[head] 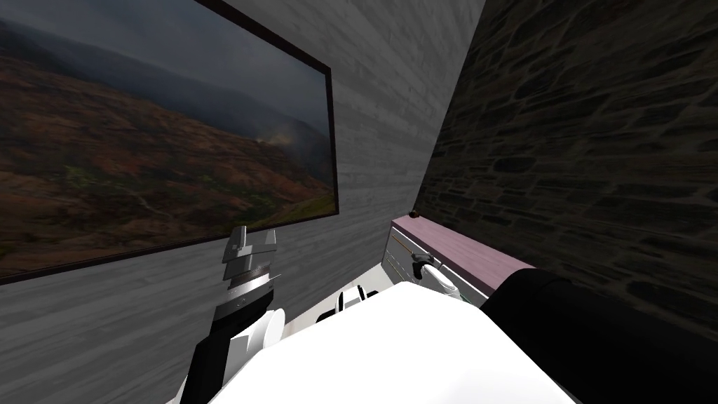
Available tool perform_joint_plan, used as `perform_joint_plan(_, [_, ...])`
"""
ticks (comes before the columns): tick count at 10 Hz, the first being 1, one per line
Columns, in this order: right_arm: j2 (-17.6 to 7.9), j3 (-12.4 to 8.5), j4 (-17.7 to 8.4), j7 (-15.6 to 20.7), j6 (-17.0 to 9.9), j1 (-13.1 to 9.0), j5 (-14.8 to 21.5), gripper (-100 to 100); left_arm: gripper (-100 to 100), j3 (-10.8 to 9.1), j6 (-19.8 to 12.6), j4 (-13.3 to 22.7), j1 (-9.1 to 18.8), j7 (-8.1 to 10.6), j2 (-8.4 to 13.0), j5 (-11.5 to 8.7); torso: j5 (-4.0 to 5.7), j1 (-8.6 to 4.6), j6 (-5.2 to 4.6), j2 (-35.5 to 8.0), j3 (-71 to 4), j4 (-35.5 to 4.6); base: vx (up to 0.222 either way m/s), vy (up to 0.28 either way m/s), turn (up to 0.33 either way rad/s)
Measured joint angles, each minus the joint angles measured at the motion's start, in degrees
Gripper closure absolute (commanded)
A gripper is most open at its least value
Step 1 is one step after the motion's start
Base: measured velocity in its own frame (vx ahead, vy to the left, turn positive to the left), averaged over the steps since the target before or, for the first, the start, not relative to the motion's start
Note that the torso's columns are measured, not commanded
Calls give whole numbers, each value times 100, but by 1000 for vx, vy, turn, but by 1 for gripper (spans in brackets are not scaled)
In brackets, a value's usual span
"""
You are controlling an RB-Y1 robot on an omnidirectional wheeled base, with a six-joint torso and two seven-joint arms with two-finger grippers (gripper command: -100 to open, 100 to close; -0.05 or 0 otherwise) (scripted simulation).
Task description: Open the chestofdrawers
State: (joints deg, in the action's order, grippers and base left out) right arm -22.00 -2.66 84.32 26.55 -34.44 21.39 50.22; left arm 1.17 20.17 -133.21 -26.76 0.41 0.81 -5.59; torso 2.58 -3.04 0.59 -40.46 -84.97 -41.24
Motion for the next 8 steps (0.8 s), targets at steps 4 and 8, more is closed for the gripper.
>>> perform_joint_plan(4, [-136, -7, -300, 209, -373, -16, 95, -100, 0, 0, 0, -1, -1, 0, 0, 0, -2, 1, -1, -24, 13, -15, 40, 47, 10])
perform_joint_plan(8, [-160, -12, -650, 180, -600, -46, 438, -100, 0, 0, 0, 0, 0, 0, 0, 0, 7, 2, -9, -57, 35, -25, 36, 41, 45])
